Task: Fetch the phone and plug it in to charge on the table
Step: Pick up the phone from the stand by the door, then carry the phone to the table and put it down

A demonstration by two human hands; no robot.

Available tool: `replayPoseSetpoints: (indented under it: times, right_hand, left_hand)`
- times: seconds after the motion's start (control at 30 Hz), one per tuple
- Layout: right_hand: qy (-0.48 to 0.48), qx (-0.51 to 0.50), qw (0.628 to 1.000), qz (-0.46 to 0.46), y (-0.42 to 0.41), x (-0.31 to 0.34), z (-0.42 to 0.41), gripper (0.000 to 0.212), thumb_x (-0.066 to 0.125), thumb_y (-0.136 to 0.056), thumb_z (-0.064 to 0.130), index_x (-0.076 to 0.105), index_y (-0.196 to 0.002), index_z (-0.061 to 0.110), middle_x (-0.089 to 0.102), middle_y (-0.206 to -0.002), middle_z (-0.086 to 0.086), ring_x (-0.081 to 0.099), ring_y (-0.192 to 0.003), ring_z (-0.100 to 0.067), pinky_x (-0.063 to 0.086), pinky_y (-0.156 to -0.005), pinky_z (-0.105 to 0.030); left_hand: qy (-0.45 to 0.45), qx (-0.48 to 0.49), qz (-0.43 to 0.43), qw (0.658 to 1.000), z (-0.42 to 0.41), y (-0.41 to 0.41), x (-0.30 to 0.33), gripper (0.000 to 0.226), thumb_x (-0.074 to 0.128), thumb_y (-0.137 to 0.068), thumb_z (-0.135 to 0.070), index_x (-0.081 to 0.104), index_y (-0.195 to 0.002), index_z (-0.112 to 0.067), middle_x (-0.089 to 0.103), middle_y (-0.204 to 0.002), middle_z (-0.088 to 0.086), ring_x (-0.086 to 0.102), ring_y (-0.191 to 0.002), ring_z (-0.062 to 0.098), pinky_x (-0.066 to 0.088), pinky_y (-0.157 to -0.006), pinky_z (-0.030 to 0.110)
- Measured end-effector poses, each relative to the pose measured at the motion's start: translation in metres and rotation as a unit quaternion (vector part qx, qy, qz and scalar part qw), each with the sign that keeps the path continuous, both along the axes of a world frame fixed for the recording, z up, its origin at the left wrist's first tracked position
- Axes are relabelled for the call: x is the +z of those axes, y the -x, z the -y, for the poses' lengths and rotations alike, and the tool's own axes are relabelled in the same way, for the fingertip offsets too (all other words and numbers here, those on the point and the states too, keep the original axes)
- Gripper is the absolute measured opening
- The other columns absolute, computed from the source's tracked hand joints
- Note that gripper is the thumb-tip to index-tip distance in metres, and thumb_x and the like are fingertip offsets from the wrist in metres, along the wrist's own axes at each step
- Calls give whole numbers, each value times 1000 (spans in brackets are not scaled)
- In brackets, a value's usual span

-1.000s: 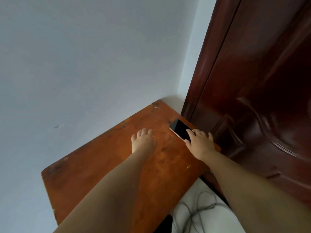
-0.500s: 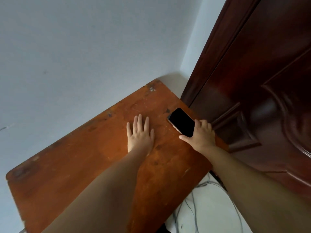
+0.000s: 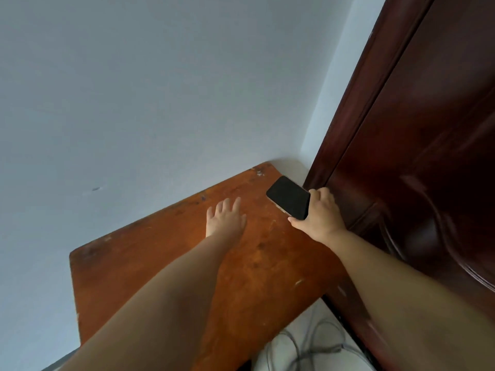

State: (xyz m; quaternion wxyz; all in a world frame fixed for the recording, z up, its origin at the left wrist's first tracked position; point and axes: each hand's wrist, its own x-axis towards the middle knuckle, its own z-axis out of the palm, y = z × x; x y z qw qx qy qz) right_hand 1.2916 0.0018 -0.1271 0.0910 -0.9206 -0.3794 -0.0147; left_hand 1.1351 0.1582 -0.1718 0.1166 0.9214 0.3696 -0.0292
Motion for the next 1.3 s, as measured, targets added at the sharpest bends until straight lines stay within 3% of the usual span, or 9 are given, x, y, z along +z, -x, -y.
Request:
replayPoseSetpoints:
  times: [0.33,0.6,0.77,1.07,1.13,1.3]
  right_hand:
    - [-63,141,988,-5,129,49,-7,79,70,-64,59,44,-118,7,44,-115,-12,50,-100,-26,51,-78,-38]
    - [-59,317,946,-11,295,64,-56,78,68,-65,59,46,-119,6,48,-114,-12,51,-102,-28,49,-80,-37]
    - [-55,444,894,-22,432,67,-83,76,65,-67,60,44,-116,5,45,-111,-11,52,-94,-26,53,-72,-35]
    - [-48,584,807,-69,741,56,-79,73,65,-69,61,43,-111,5,44,-109,-12,44,-84,-21,46,-63,-29]
    - [-44,605,791,-78,798,57,-71,73,65,-69,62,43,-112,6,43,-110,-12,41,-83,-19,47,-64,-29]
    - [-24,697,711,-83,958,61,-37,73,65,-71,60,44,-112,4,43,-112,-12,45,-91,-22,48,-74,-33]
  left_hand:
    - [-39,146,65,986,40,163,57,53,30,-98,-38,16,-146,-23,29,-153,8,24,-141,28,17,-115,47]
    - [-55,322,65,943,66,360,76,48,27,-98,-36,22,-143,-21,36,-147,9,32,-134,28,22,-113,47]
    - [-63,434,48,898,102,501,79,38,30,-98,-34,43,-129,-15,51,-128,10,45,-117,28,35,-96,40]
    - [-110,593,31,797,202,789,88,34,35,-96,-32,49,-121,-14,55,-120,10,49,-111,28,38,-89,38]
    - [-119,621,14,774,225,843,92,35,37,-96,-33,49,-122,-13,55,-120,12,49,-112,30,38,-88,40]
    - [-138,709,-16,692,301,978,101,28,39,-93,-30,52,-110,-12,56,-113,13,49,-105,33,39,-83,40]
